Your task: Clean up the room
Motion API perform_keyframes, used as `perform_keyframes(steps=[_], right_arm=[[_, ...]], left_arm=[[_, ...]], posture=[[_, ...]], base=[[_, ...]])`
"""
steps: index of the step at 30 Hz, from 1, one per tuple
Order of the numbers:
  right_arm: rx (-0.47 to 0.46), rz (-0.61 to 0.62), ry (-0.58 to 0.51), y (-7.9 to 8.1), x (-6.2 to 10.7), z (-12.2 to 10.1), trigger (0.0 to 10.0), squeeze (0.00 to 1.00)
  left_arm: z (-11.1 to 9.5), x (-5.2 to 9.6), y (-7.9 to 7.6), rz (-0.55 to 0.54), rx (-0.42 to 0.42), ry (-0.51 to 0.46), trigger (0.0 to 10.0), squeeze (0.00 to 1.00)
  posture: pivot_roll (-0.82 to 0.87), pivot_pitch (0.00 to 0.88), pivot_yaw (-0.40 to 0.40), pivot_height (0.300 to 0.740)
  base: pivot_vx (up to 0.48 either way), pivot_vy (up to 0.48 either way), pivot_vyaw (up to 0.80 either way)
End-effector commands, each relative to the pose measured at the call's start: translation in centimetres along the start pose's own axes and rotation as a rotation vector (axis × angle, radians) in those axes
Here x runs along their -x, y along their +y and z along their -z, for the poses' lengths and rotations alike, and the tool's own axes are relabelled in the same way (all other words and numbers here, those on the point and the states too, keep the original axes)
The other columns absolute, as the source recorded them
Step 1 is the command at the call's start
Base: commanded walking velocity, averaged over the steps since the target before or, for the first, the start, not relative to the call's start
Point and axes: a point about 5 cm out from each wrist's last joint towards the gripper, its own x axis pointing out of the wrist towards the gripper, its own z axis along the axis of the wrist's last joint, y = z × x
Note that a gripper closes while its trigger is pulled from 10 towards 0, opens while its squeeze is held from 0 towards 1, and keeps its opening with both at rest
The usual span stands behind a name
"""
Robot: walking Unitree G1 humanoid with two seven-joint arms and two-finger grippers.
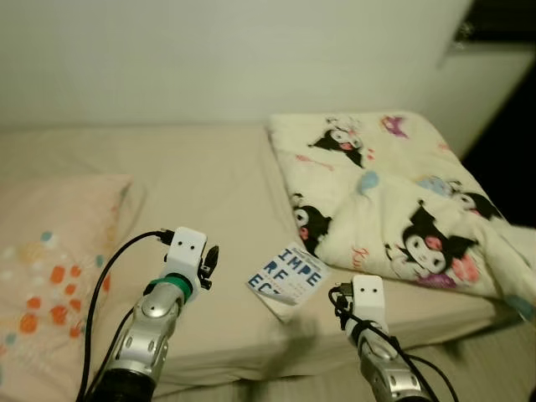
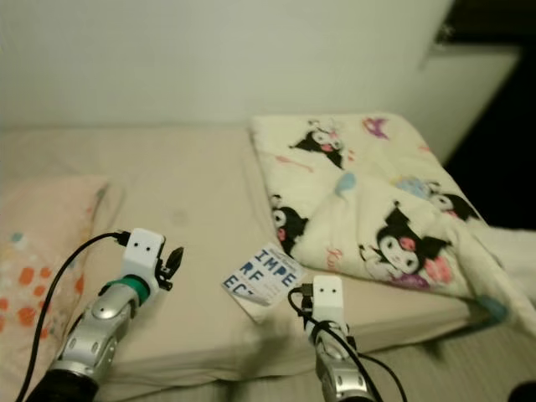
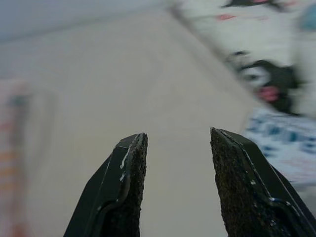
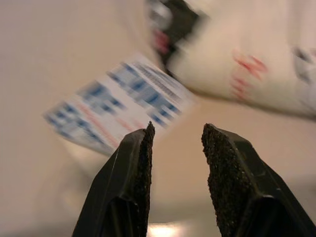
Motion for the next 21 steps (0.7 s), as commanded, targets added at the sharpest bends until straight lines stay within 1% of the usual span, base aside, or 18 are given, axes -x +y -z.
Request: perform_keyframes(steps=[1, 2, 5, 16, 21], right_arm=[[-0.016, 0.022, 0.054, -0.80, 0.59, 1.82, 10.0, 0.00], [-0.033, 0.031, 0.059, -0.89, 0.61, 1.89, 10.0, 0.00], [-0.046, 0.036, 0.064, -1.03, 0.63, 1.97, 10.0, 0.00], [-0.050, 0.043, 0.075, -1.21, 0.65, 2.19, 10.0, 0.00], [-0.044, 0.030, 0.070, -1.06, 0.66, 2.09, 10.0, 0.00]], left_arm=[[0.24, 0.02, -1.14, 0.022, 0.006, -0.001, 10.0, 0.00], [0.27, 0.04, -1.16, 0.019, 0.008, -0.001, 10.0, 0.00], [0.43, 0.11, -1.20, 0.010, -0.004, 0.004, 10.0, 0.00], [0.80, 0.24, -1.05, -0.005, -0.022, 0.020, 10.0, 0.00], [1.16, 0.26, -0.71, -0.040, -0.020, 0.040, 10.0, 0.00]], posture=[[0.13, 0.000, 0.002, 0.740], [0.13, 0.000, 0.002, 0.740], [0.13, 0.000, 0.001, 0.740], [0.13, 0.000, 0.004, 0.740], [0.13, 0.000, -0.005, 0.740]], base=[[0.000, 0.000, 0.48], [0.000, 0.000, 0.00], [0.000, 0.000, 0.00], [0.000, 0.000, 0.00], [0.000, 0.000, 0.00]])
